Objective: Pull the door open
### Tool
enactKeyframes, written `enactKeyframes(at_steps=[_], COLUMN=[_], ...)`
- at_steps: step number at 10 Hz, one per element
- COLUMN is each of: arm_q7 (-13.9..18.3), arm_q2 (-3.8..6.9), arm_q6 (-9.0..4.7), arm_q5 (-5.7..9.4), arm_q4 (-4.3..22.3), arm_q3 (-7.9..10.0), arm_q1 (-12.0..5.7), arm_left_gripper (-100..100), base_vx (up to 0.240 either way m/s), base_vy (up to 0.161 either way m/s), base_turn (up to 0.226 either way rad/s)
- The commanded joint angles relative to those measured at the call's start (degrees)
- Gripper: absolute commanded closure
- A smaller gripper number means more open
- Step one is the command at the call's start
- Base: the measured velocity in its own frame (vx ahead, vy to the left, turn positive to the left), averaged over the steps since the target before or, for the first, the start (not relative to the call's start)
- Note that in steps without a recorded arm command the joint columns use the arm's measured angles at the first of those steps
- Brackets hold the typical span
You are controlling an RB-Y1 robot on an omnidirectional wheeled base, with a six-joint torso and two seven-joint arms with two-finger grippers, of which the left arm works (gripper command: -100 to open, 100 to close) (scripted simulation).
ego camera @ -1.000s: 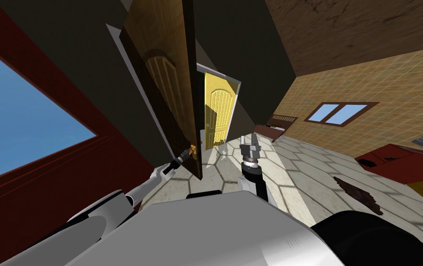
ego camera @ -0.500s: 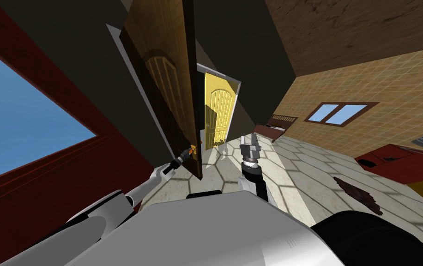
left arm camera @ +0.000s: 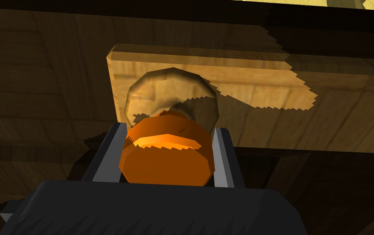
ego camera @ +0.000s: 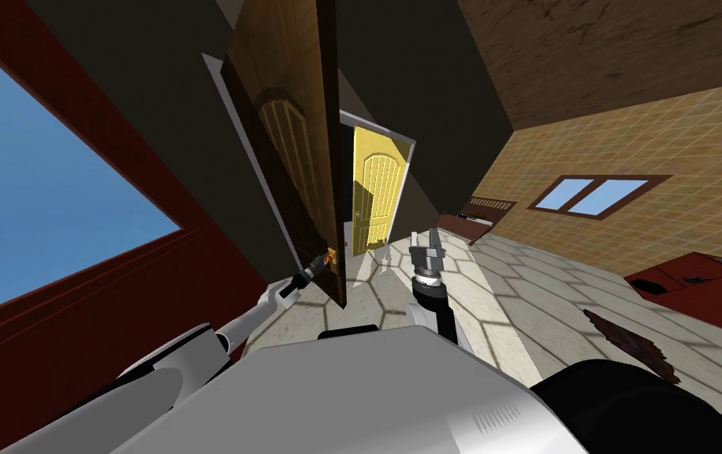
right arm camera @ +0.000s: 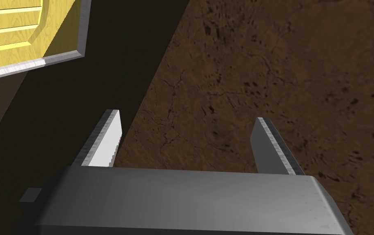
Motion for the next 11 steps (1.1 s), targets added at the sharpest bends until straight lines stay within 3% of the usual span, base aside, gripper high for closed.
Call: enactKeyframes(at_steps=[1, 6, 7, 8, 11], arm_q7=[0.0, 0.0, 1.0, 1.4, 1.4], arm_q2=[0.18, 0.18, 1.35, 1.89, 1.89], arm_q6=[-0.03, -0.03, -2.24, -3.01, -3.01], arm_q5=[0.12, 0.12, 0.15, 0.20, 0.20], arm_q4=[0.2, 0.2, 0.4, 0.5, 0.5], arm_q3=[0.29, 0.29, -1.20, -1.65, -1.65], arm_q1=[-0.23, -0.23, 0.01, 0.03, 0.03], arm_left_gripper=[100, 100, 100, 100, 100], base_vx=[0.000, 0.000, -0.008, -0.009, -0.004], base_vy=[0.000, 0.001, 0.015, 0.019, 0.008], base_turn=[0.000, 0.003, 0.043, 0.053, 0.022])
